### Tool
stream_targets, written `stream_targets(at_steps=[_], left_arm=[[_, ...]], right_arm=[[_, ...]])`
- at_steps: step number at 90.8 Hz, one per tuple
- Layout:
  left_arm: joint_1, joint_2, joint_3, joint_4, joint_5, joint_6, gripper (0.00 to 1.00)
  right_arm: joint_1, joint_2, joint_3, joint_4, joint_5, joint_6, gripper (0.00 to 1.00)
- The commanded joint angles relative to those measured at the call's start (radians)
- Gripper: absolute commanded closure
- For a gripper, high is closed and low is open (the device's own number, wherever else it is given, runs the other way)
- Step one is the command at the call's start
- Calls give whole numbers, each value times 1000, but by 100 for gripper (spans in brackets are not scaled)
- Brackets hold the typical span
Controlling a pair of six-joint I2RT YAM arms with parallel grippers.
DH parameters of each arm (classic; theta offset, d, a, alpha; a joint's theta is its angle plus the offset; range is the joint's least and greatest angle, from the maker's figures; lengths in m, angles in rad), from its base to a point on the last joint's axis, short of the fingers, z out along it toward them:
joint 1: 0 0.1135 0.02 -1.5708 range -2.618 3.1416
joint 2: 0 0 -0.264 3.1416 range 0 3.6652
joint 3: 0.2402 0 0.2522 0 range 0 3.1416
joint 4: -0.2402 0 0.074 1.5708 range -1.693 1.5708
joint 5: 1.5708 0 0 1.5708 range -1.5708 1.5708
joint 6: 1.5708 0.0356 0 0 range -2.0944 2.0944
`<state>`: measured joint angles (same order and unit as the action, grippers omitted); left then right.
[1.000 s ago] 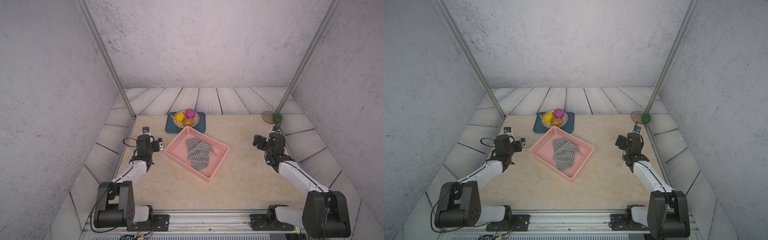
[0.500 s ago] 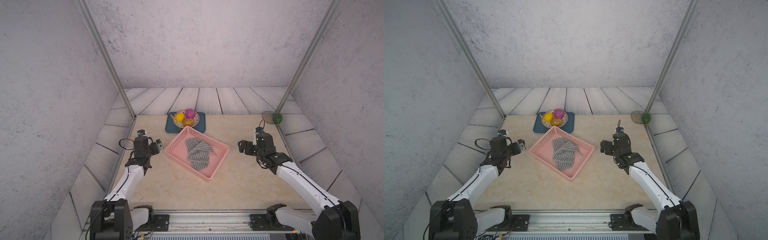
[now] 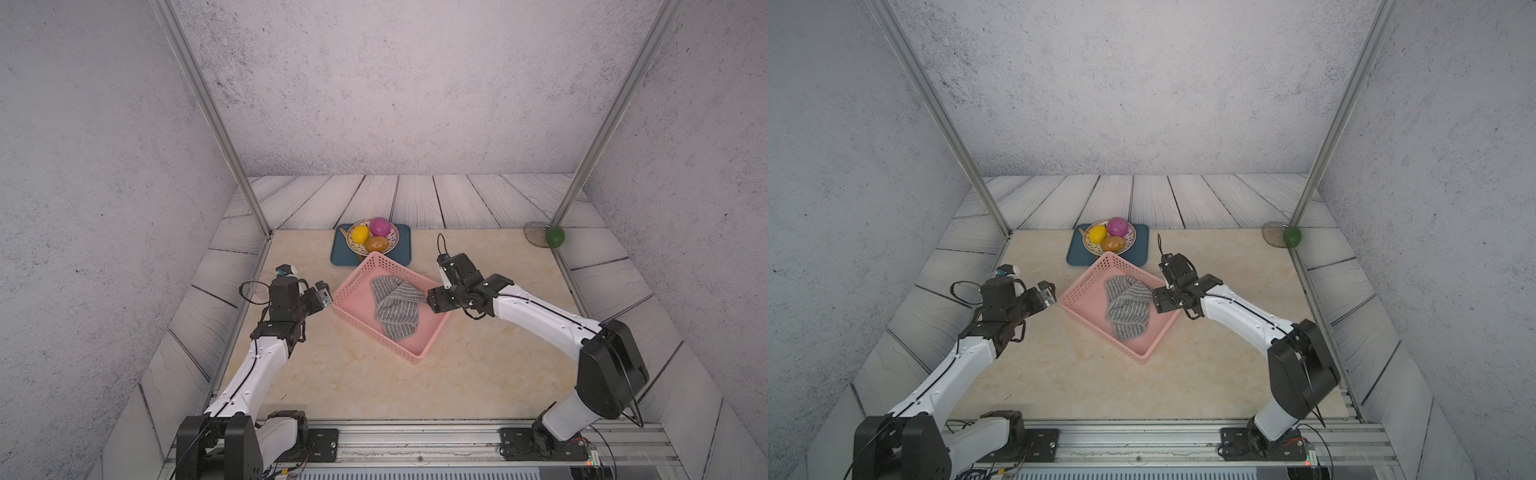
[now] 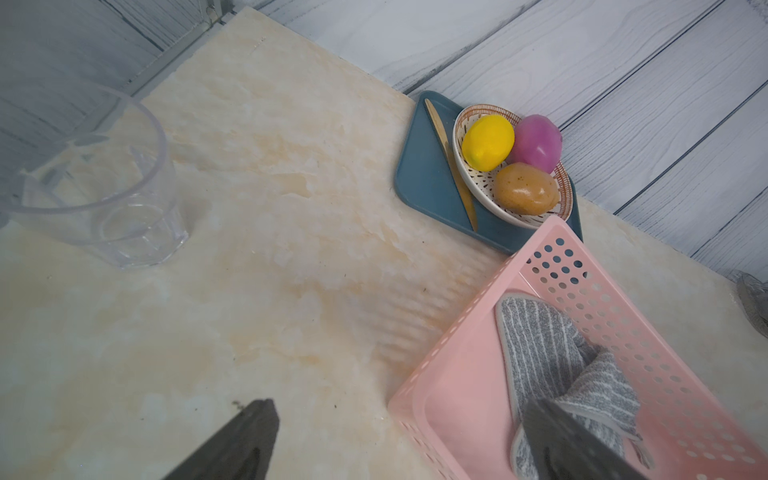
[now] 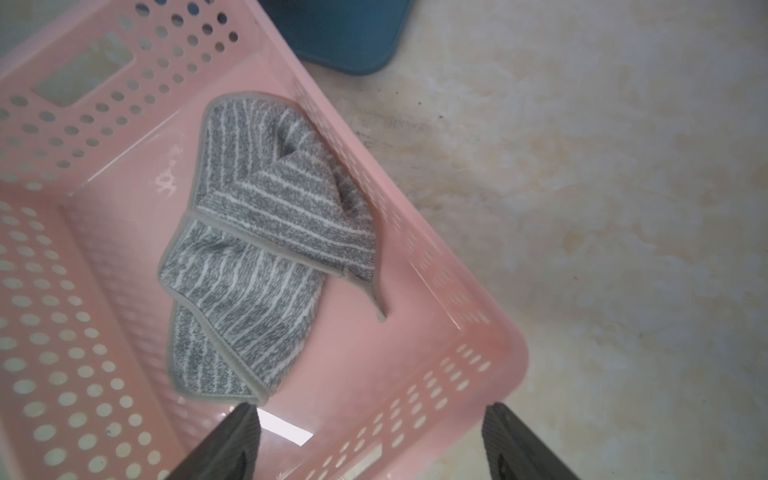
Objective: Fold the square dishcloth
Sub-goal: Pick up the cleaning item from the bin.
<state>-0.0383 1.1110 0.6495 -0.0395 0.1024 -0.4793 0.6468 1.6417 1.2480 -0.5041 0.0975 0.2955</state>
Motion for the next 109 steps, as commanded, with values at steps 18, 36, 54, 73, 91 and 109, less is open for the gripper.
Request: stream_targets(at_steps=[18, 36, 54, 73, 91, 109], left_arm=[[-29, -7, -31, -51, 1, -16, 0], [-31, -8, -31, -68, -8, -14, 0], [-30, -10, -26, -75, -12, -20, 0], [-31, -2, -19, -81, -13, -27, 0], [-30, 3, -13, -87, -9, -38, 10], [-29, 11, 11, -117, -5, -45, 15]], right_arm=[[21, 246, 209, -112, -15, -56, 26], [24, 373, 311, -131, -60, -68, 29], [24, 476, 395, -132, -89, -73, 30], [23, 580, 507, -154, -163, -75, 43], [32, 645, 583, -162, -258, -56, 76], [62, 703, 675, -174, -330, -32, 90]])
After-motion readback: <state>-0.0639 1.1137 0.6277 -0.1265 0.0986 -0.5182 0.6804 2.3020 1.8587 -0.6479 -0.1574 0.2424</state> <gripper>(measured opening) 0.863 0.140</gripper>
